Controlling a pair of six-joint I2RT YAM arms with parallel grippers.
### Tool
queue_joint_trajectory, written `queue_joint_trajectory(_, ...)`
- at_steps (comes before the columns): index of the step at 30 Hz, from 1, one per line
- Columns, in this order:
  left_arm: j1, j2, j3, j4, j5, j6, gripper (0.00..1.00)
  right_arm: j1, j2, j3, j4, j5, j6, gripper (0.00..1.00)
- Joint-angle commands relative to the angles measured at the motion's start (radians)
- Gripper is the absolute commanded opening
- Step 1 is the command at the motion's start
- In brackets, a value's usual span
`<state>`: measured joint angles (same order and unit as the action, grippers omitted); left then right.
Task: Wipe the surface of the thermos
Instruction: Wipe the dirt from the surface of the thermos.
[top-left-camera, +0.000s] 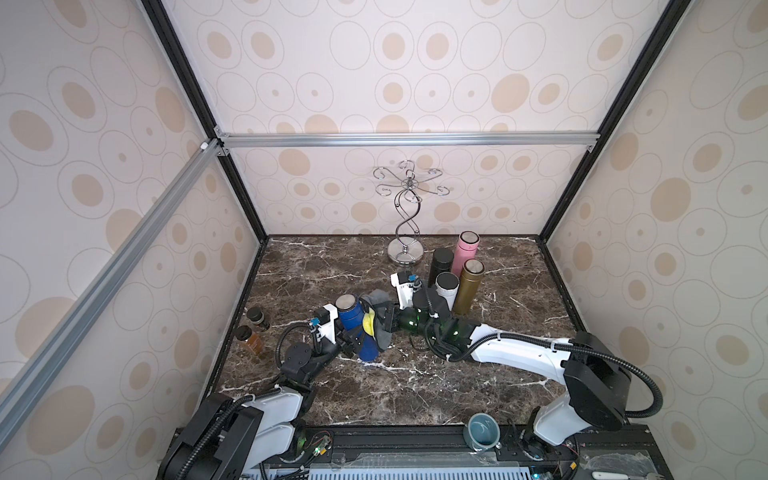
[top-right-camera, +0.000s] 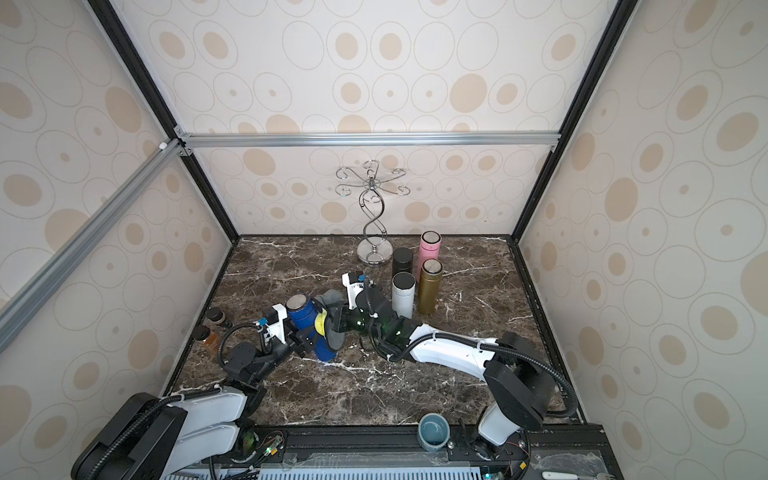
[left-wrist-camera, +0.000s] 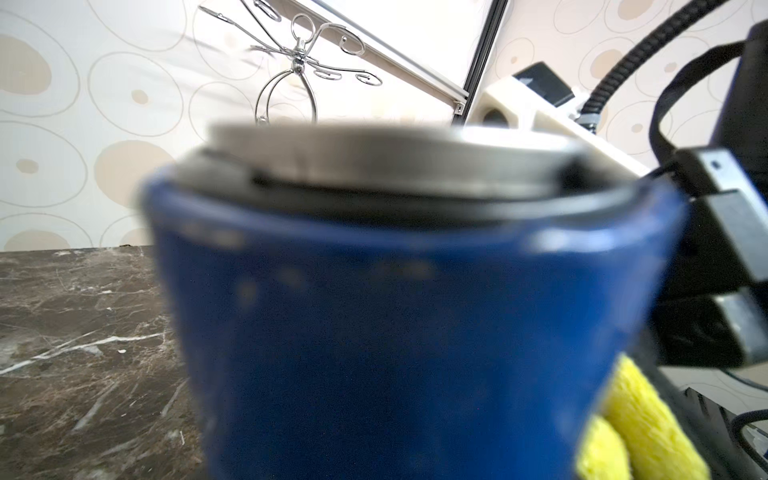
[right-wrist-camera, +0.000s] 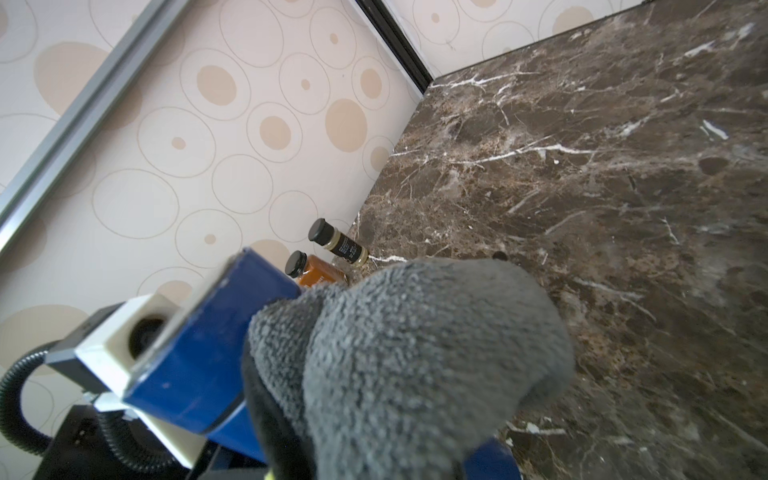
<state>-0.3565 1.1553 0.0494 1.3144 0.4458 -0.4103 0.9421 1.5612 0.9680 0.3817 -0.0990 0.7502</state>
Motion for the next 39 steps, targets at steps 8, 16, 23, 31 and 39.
queue_joint_trajectory(8,-0.009,0.007,0.053,0.088,-0.010,0.010,0.00,0.092,-0.180,0.009,-0.133,0.057,-0.137,0.00)
queue_joint_trajectory(16,-0.012,0.000,0.063,0.066,-0.009,0.011,0.00,0.174,-0.087,0.111,-0.141,0.011,-0.206,0.00)
queue_joint_trajectory(23,-0.016,-0.049,0.065,0.036,0.010,0.019,0.00,0.179,0.005,0.180,-0.204,0.206,-0.241,0.00)
queue_joint_trajectory(31,-0.018,-0.087,0.063,0.003,-0.006,0.030,0.00,0.156,-0.049,0.182,-0.258,0.441,-0.288,0.00)
queue_joint_trajectory(39,-0.017,-0.070,0.126,-0.054,-0.132,-0.007,0.00,0.166,-0.192,-0.005,-0.246,0.342,-0.271,0.00)
